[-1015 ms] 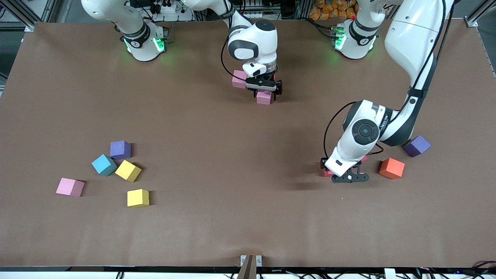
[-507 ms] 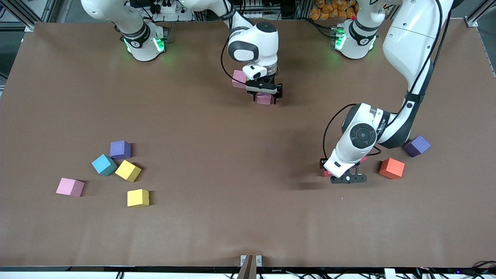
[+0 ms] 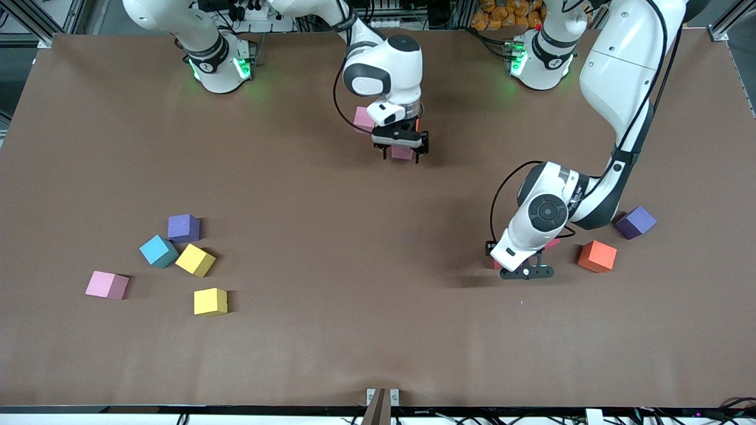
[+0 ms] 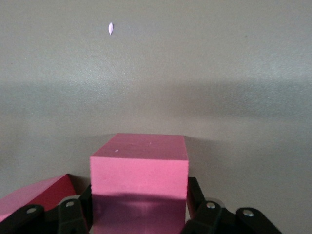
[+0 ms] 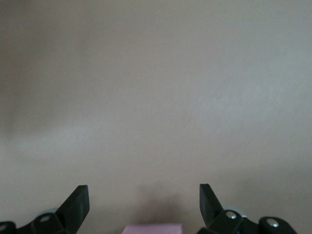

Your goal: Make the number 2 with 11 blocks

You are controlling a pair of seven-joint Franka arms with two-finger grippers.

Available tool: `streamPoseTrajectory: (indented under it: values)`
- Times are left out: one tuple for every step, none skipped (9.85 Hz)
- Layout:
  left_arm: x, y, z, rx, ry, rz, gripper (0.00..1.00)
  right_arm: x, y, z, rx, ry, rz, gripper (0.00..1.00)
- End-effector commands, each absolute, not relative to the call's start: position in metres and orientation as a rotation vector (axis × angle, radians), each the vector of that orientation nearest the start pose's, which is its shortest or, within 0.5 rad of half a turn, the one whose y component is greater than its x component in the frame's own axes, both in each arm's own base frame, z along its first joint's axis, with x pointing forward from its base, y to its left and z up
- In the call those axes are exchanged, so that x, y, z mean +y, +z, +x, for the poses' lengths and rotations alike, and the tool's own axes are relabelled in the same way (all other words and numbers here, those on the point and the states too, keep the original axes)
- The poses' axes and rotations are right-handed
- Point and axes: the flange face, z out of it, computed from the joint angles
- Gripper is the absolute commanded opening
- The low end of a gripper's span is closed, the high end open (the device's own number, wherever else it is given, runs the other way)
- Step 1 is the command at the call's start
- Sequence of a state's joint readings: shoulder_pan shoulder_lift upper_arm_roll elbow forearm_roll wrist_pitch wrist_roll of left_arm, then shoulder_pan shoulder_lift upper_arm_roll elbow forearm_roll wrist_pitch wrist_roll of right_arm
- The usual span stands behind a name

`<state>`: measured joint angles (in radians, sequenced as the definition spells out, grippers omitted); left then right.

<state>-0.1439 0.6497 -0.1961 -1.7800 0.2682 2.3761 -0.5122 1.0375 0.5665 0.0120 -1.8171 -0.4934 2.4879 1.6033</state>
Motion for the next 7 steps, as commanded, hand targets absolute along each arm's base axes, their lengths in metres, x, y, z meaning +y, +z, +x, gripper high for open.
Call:
streamPoseTrajectory:
  values:
    - [-0.208, 0.186, 0.625, 0.002, -0.003, -3.056, 0.75, 0.541, 0.252, 0.378, 0.170, -0.537, -3.101, 1.00]
    - [-0.208, 0.186, 0.626, 0.004, -0.020, -3.064, 0.53, 0.521, 0.253, 0.405, 0.127, -0.534, -3.124, 1.00]
    - [-0.207, 0.187, 0.627, 0.008, -0.023, -3.066, 0.24, 0.502, 0.254, 0.428, 0.095, -0.531, -3.139, 1.00]
    - [-0.208, 0.190, 0.627, -0.006, -0.028, -3.067, 0.04, 0.487, 0.255, 0.447, 0.055, -0.522, -3.152, 1.00]
    - [-0.209, 0.199, 0.631, -0.013, -0.052, -3.071, 0.00, 0.471, 0.262, 0.469, 0.050, -0.501, -3.143, 1.00]
    - [-0.217, 0.214, 0.632, -0.006, -0.083, -3.082, 0.00, 0.457, 0.271, 0.491, 0.026, -0.469, -3.124, 1.00]
    - [-0.225, 0.232, 0.632, 0.004, -0.107, -3.091, 0.00, 0.440, 0.278, 0.510, -0.012, -0.445, -3.119, 1.00]
